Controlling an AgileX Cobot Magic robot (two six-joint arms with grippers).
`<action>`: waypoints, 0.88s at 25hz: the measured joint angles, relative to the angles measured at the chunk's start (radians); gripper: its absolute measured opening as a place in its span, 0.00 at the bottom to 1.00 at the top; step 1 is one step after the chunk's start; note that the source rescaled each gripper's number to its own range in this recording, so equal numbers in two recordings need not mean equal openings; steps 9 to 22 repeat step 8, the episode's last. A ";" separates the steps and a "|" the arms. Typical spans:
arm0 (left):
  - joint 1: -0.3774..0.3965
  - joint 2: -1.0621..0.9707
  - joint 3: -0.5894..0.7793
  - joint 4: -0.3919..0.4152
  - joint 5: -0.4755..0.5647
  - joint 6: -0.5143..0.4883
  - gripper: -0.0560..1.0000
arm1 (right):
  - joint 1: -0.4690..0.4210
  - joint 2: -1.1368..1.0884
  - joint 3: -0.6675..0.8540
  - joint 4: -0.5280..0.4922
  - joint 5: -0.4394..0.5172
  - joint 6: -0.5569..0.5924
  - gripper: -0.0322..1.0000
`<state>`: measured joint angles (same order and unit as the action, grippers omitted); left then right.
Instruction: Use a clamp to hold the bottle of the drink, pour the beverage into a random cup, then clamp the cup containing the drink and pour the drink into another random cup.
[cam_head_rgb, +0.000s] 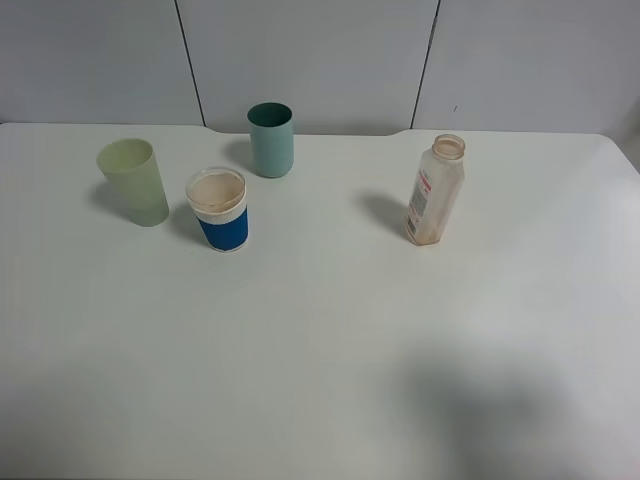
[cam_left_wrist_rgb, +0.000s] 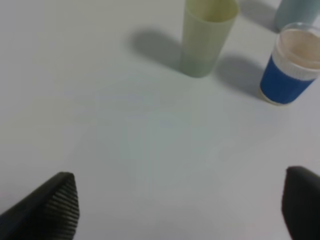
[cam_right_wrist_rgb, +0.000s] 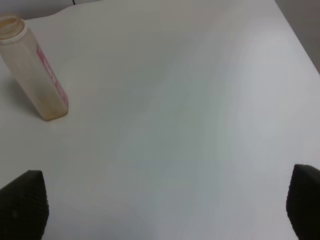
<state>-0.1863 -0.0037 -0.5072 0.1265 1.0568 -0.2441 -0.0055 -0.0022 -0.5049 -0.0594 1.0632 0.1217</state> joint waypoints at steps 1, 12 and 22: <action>0.000 0.000 0.001 0.000 0.001 0.000 0.69 | 0.000 0.000 0.000 0.000 0.000 0.000 1.00; 0.000 0.000 0.001 -0.004 0.001 0.003 0.69 | 0.000 0.000 0.000 0.000 0.000 0.000 1.00; 0.000 0.000 0.001 -0.004 0.001 0.003 0.69 | 0.000 0.000 0.000 0.000 0.000 0.000 1.00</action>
